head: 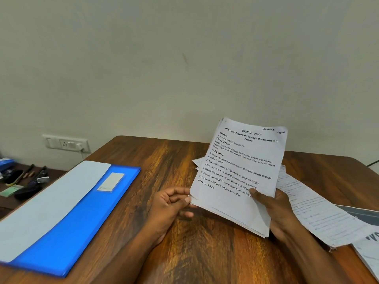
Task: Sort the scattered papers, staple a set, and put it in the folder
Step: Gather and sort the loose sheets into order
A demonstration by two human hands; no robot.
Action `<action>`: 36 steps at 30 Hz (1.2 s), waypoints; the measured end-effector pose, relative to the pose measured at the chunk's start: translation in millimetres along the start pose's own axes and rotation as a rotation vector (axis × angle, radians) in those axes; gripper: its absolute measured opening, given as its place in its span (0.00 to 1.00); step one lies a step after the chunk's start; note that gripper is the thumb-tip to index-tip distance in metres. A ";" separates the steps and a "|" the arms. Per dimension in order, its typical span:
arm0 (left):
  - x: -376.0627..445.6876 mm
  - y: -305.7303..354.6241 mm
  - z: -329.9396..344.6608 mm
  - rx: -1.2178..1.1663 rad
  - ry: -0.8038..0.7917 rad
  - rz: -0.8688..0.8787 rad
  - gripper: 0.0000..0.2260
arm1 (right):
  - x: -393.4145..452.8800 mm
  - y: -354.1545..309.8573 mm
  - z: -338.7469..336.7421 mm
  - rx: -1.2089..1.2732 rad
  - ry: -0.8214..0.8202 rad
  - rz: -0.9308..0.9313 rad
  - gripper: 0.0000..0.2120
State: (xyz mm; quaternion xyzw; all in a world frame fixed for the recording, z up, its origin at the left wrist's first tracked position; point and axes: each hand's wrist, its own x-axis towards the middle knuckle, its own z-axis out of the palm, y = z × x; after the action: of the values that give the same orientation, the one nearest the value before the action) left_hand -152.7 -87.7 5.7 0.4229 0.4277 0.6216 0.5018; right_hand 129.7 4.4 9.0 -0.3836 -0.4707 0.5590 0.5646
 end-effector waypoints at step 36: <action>-7.4 15.1 30.2 0.103 -0.033 0.154 0.12 | -31.2 -46.3 52.3 -0.271 0.002 -0.204 0.13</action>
State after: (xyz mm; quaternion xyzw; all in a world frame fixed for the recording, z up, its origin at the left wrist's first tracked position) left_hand -126.7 -93.7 27.8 0.4899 0.4168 0.6284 0.4374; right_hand 94.2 -35.2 63.9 -0.4071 -0.5776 0.4298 0.5620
